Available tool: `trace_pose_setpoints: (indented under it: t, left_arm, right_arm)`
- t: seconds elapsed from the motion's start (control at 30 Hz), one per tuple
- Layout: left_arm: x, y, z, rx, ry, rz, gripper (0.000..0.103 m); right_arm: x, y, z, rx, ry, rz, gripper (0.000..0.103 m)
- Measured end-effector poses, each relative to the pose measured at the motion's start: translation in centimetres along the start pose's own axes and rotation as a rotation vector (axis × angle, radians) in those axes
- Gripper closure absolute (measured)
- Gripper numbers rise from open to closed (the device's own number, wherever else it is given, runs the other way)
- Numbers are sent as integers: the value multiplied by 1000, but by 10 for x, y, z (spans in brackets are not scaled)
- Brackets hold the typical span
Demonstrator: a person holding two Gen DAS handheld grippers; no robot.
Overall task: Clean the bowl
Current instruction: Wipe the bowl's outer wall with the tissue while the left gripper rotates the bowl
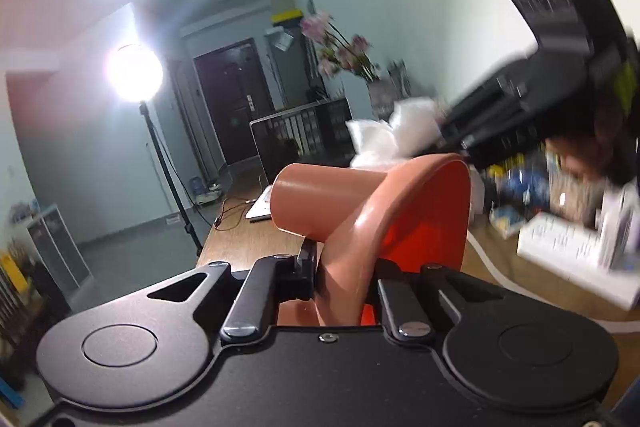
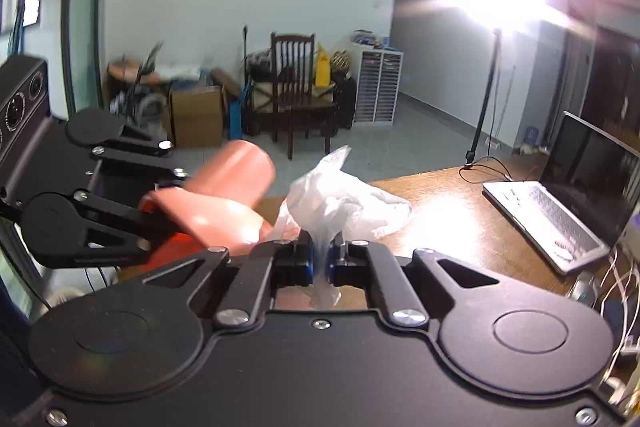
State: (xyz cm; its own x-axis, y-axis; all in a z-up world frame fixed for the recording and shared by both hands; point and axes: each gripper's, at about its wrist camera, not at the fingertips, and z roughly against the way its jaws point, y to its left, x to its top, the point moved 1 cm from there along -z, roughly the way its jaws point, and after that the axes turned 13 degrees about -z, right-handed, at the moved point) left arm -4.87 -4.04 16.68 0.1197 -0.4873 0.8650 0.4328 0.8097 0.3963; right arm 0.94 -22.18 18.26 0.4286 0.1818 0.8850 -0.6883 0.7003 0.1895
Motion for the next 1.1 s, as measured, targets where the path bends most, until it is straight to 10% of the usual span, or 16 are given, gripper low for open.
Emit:
trace_pose_setpoints:
  t: [0.53,1.1]
  left_arm:
    - [10,88,-3,-155,-6,632,93]
    - [26,95,-35,-113,-42,697,93]
  right_arm:
    - [5,-10,13,-35,-36,12,96]
    - [-11,28,-1,38,13,79,96]
